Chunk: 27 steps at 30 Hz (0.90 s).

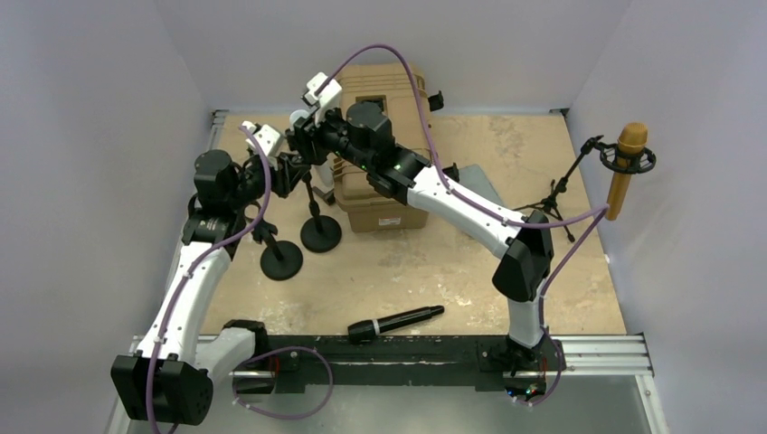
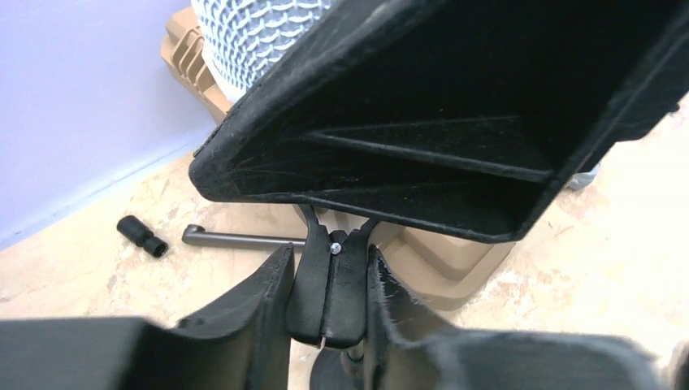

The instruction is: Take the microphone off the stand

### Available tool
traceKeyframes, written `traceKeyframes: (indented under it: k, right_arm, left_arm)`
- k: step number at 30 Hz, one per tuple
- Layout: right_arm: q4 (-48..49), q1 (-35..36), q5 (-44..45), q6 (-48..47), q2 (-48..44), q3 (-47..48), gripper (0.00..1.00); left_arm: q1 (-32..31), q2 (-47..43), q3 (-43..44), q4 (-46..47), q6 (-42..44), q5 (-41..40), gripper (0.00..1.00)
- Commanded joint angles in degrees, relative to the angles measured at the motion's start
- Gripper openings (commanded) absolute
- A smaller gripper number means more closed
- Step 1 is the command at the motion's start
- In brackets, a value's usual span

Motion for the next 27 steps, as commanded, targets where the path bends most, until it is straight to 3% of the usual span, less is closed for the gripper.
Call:
traceKeyframes:
  k: [1, 9, 13, 18, 23, 25, 27]
  right_arm:
    - [1.5, -0.4, -0.2, 0.6, -0.1, 3.3, 0.0]
    - [0.5, -1.2, 1.0, 3.8, 0.2, 6.8, 0.0]
    - [-1.5, -2.8, 5.7, 7.1, -1.0, 8.1, 0.0]
    - [-0.3, -5.3, 6.6, 13.8, -7.6, 3.1, 0.0]
    - [-0.7, -6.3, 7.8, 12.9, -16.9, -2.2, 0.0]
    - [-1.4, -6.3, 7.4, 10.5, -21.0, -5.3, 0.0]
    - [-2.3, -6.3, 5.9, 7.0, -25.4, -9.0, 0.0]
  left_arm:
    - [-0.2, 0.7, 3.4, -7.5, 5.7, 1.0, 0.0]
    - [-0.2, 0.8, 3.7, -9.8, 5.5, -0.4, 0.0]
    - [-0.2, -0.1, 3.2, -9.9, 5.6, -1.5, 0.0]
    - [-0.2, -0.3, 3.0, -9.6, 5.4, -2.4, 0.0]
    - [-0.2, -0.1, 3.6, -11.0, 3.3, -3.4, 0.01]
    - [-0.2, -1.1, 3.0, -9.9, 1.7, -5.0, 0.24]
    - [-0.3, -2.2, 2.2, -8.8, 0.5, -5.4, 0.37]
